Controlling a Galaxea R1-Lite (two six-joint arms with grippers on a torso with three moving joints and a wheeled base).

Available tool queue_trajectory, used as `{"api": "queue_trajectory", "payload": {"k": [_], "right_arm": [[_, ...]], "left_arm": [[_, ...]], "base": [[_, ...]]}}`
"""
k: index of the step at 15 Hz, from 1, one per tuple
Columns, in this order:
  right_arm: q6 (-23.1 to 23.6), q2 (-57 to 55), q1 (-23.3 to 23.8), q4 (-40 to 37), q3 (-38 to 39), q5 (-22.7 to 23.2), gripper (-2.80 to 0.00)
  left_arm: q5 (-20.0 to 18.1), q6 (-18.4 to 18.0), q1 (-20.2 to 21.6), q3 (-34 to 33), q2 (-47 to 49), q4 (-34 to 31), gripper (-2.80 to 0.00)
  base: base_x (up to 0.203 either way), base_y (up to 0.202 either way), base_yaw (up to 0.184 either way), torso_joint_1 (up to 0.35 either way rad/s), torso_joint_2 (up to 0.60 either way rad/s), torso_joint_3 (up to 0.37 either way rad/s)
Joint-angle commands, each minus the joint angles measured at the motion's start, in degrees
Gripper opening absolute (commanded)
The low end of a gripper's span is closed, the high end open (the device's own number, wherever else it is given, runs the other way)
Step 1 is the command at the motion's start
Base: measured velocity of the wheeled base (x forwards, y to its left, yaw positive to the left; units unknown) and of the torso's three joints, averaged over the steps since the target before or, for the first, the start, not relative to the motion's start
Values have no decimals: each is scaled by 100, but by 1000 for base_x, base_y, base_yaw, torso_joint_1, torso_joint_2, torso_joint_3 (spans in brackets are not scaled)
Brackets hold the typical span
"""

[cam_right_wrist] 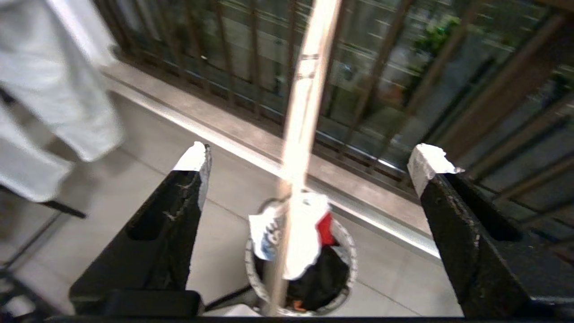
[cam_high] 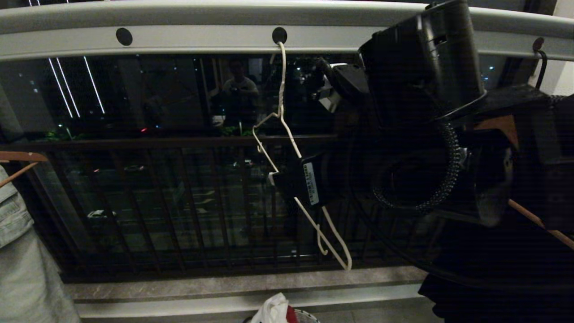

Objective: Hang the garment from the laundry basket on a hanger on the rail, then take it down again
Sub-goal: Pick up the clothes rack on the clothesline

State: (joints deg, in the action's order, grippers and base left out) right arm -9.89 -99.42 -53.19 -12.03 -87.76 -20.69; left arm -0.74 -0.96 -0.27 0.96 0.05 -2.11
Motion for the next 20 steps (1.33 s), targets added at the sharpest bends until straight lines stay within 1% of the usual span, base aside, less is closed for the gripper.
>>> {"api": "queue_trajectory", "payload": {"k": [1,4,9,10,15,20], "right_arm": [[13,-131,63,-44,5,-5,0],[115,-199,63,-101,34,24,0],[127,-324,63,-141,13,38,0],[136,-328,63,-141,13,38,-280],[357,-329,63,-110,5,30,-280],[400,-277,63,-106,-4,12,-280]], "left_arm": [[4,0,0,0,4,0,-280],[-5,0,0,0,4,0,-280],[-5,0,0,0,-5,0,-280],[4,0,0,0,4,0,-280],[4,0,0,0,4,0,-280],[4,0,0,0,4,0,-280]], "base": [[0,0,0,0,0,0],[0,0,0,0,0,0],[0,0,0,0,0,0],[0,0,0,0,0,0],[0,0,0,0,0,0],[0,0,0,0,0,0]]}}
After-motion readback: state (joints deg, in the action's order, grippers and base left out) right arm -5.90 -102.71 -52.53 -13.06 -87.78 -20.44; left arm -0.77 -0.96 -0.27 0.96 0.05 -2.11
